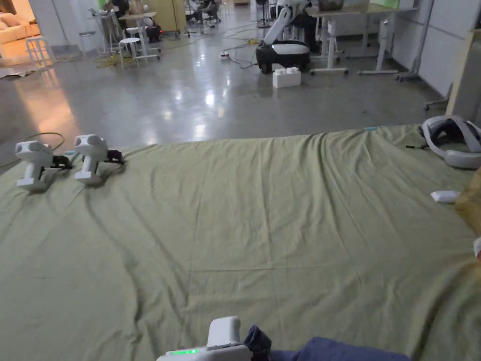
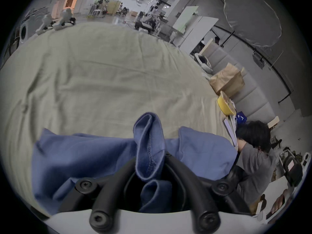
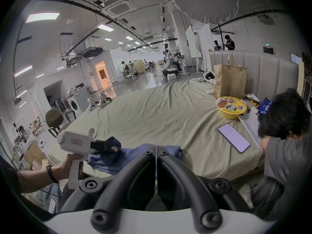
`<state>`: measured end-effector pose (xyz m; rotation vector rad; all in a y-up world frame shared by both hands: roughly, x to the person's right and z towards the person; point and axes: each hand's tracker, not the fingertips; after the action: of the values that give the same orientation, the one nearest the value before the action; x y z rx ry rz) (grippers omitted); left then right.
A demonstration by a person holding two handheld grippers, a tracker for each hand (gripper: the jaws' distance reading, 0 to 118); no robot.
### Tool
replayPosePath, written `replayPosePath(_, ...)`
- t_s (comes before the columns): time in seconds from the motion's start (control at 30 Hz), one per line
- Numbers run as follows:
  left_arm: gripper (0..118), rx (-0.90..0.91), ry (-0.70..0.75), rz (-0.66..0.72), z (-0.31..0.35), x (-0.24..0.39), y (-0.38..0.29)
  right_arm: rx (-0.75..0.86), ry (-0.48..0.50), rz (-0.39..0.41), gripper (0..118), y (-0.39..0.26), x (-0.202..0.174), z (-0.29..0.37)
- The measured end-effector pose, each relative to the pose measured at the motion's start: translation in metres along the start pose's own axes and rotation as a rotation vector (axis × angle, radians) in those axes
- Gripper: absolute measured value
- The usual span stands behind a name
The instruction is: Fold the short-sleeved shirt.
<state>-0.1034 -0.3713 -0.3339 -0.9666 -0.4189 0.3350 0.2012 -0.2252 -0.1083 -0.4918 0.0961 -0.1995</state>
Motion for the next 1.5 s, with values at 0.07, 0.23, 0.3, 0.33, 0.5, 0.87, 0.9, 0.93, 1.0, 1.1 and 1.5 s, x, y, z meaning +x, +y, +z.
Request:
replayPosePath(0.07,77,-0.031,-0.06,0.031,-0.004,0.0,0.0,-0.016,-0.009,-0.037,3,-0.006,0.011,-0.001)
replayPosePath(0.23,94,0.121,-0.091,0.097,0.045,-0.014,0.007,-0.03,-0.005,-0.11,3,-0.012,0.03,-0.003)
replayPosePath(0.3,67,0.163,-0.058,0.156,0.054,-0.027,0.005,-0.034,-0.009,-0.11,3,-0.012,0.032,-0.004)
replayPosePath(0.33,36,0.154,-0.055,0.188,0.051,-0.032,0.002,-0.036,-0.011,-0.108,3,-0.012,0.032,-0.004)
replayPosePath(0.5,6,-0.037,-0.244,0.218,-0.008,-0.026,-0.026,-0.042,-0.012,-0.109,3,-0.013,0.03,-0.003)
replayPosePath(0.87,100,0.116,-0.204,0.239,0.038,-0.046,-0.016,-0.061,-0.007,-0.078,4,-0.014,0.025,-0.006)
replayPosePath(0.9,100,0.141,-0.243,0.284,0.058,-0.063,-0.017,-0.061,0.001,-0.079,4,-0.014,0.024,-0.007)
replayPosePath(0.93,100,0.198,-0.263,0.332,0.075,-0.079,-0.017,-0.063,0.012,-0.082,4,-0.014,0.025,-0.008)
replayPosePath(1.0,99,0.244,-0.239,0.41,0.099,-0.11,-0.02,-0.067,0.039,-0.097,4,-0.015,0.025,-0.01)
replayPosePath(1.1,99,0.264,-0.152,0.506,0.108,-0.152,-0.027,-0.071,0.05,-0.098,4,-0.015,0.023,-0.012)
replayPosePath(1.5,17,0.21,-0.236,0.752,0.051,-0.149,-0.054,-0.074,0.022,-0.068,4,-0.021,0.037,0.004)
